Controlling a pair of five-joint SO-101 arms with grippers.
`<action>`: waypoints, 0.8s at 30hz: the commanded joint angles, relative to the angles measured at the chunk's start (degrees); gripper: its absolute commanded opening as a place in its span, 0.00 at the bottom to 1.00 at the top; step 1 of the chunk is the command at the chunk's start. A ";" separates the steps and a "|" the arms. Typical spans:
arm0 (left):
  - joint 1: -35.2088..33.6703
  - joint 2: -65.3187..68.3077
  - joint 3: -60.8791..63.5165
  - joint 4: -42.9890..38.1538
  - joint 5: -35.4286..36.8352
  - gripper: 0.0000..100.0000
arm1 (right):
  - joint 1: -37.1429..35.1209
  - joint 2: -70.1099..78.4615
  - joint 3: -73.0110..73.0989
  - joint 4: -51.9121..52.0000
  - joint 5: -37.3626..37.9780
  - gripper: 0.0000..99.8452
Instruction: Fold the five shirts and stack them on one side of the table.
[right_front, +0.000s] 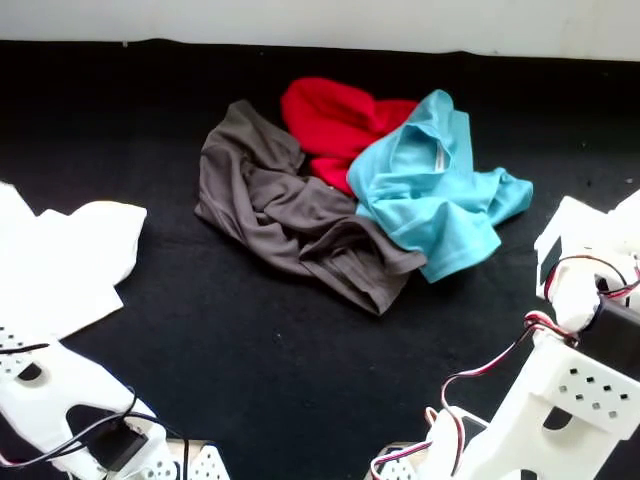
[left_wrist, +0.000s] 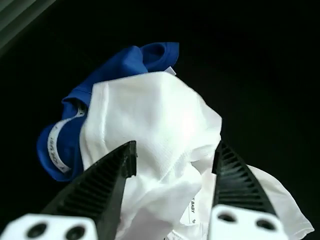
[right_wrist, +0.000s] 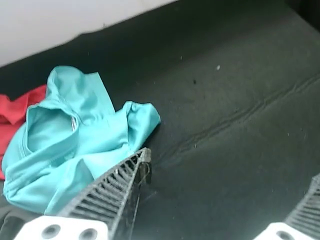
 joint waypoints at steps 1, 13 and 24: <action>5.05 -7.87 -2.42 0.44 0.18 0.23 | -0.84 0.48 -2.86 1.45 -0.53 0.45; 43.38 -12.70 23.08 2.11 3.78 0.22 | -10.95 0.04 8.57 0.57 -0.62 0.45; 57.80 -0.66 40.31 -3.60 7.74 0.23 | -9.71 0.04 13.05 -1.01 -0.62 0.45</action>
